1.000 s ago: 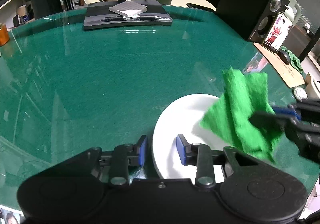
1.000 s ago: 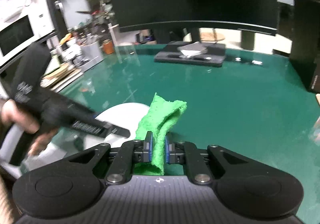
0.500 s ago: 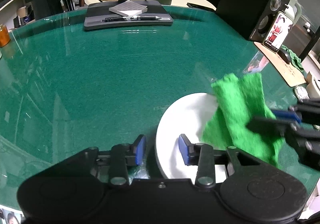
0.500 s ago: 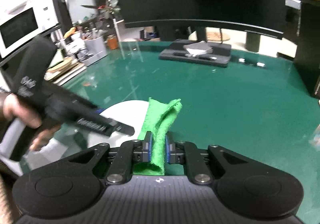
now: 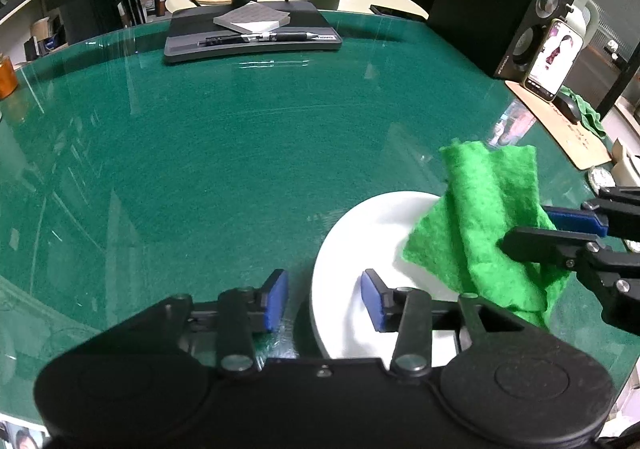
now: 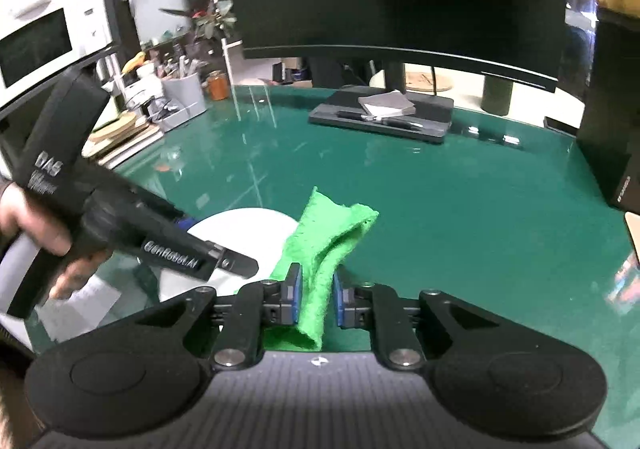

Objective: Clean bowl

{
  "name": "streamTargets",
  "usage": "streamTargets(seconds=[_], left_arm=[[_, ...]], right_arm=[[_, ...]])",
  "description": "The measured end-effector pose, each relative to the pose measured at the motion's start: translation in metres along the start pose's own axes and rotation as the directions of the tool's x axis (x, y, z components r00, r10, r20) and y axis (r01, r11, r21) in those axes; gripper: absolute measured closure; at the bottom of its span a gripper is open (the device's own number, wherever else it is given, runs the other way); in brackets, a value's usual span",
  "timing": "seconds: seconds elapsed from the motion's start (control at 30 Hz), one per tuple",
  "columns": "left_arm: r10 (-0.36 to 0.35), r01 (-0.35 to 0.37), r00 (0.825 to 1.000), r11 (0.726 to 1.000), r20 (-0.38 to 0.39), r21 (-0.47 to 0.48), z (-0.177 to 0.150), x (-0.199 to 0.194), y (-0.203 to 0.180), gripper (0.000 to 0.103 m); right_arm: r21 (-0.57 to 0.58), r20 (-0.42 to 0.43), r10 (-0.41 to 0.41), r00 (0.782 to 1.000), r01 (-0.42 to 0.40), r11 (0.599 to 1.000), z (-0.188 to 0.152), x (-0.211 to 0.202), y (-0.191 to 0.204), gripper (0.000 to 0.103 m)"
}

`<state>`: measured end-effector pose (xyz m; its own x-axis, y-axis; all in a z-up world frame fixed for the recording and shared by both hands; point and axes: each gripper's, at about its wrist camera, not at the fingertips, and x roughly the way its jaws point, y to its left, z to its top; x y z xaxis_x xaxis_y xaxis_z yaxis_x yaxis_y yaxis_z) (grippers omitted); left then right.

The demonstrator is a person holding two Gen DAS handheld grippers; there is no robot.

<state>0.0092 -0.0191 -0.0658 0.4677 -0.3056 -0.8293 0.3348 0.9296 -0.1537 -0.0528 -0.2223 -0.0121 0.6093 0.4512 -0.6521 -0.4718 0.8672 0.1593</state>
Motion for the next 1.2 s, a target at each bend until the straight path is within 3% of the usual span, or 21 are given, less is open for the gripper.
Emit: streamTargets(seconds=[0.1,0.17,0.27,0.5,0.67,0.83,1.0,1.07,1.17,1.2], left_arm=[[0.003,-0.003,1.000,1.000,-0.001,-0.002,0.004,0.001,-0.001,0.061],[0.004,-0.004,1.000,1.000,0.000,-0.003,0.006,0.001,-0.001,0.061],[0.004,-0.004,1.000,1.000,0.002,-0.002,0.006,0.002,-0.001,0.061],[0.002,-0.002,1.000,1.000,0.013,0.001,0.004,0.003,-0.001,0.060],[0.006,-0.006,1.000,1.000,0.016,-0.002,0.003,0.003,-0.002,0.060],[0.008,-0.007,1.000,1.000,0.015,-0.004,0.002,0.002,0.000,0.059],[0.014,-0.014,1.000,1.000,0.020,-0.001,0.002,0.003,-0.001,0.057],[0.014,-0.014,1.000,1.000,0.020,0.002,0.002,0.003,-0.002,0.056],[0.014,-0.014,1.000,1.000,0.019,0.003,0.002,0.003,-0.001,0.056],[0.014,-0.014,1.000,1.000,0.019,0.004,0.002,0.003,-0.001,0.056]], right_arm=[[0.062,0.025,-0.005,1.000,0.004,0.998,0.000,-0.005,-0.004,0.082],[0.113,0.031,-0.002,1.000,-0.002,0.994,0.000,-0.008,-0.009,0.098],[0.100,0.016,-0.025,1.000,0.024,0.995,-0.001,-0.005,-0.009,0.099],[0.062,-0.059,0.044,0.997,-0.040,0.997,-0.010,-0.012,0.000,0.098],[0.150,-0.068,0.030,0.997,-0.019,0.988,-0.007,0.000,-0.009,0.095],[0.253,-0.084,0.081,0.993,-0.057,0.966,-0.004,0.007,-0.021,0.099],[0.313,-0.025,0.096,0.995,-0.083,0.946,-0.006,-0.005,-0.024,0.086],[0.342,-0.027,0.116,0.993,-0.100,0.935,-0.006,-0.001,-0.027,0.085],[0.358,-0.038,0.130,0.991,-0.108,0.928,-0.004,0.007,-0.028,0.072],[0.359,-0.032,0.131,0.991,-0.111,0.927,-0.004,0.008,-0.028,0.072]])
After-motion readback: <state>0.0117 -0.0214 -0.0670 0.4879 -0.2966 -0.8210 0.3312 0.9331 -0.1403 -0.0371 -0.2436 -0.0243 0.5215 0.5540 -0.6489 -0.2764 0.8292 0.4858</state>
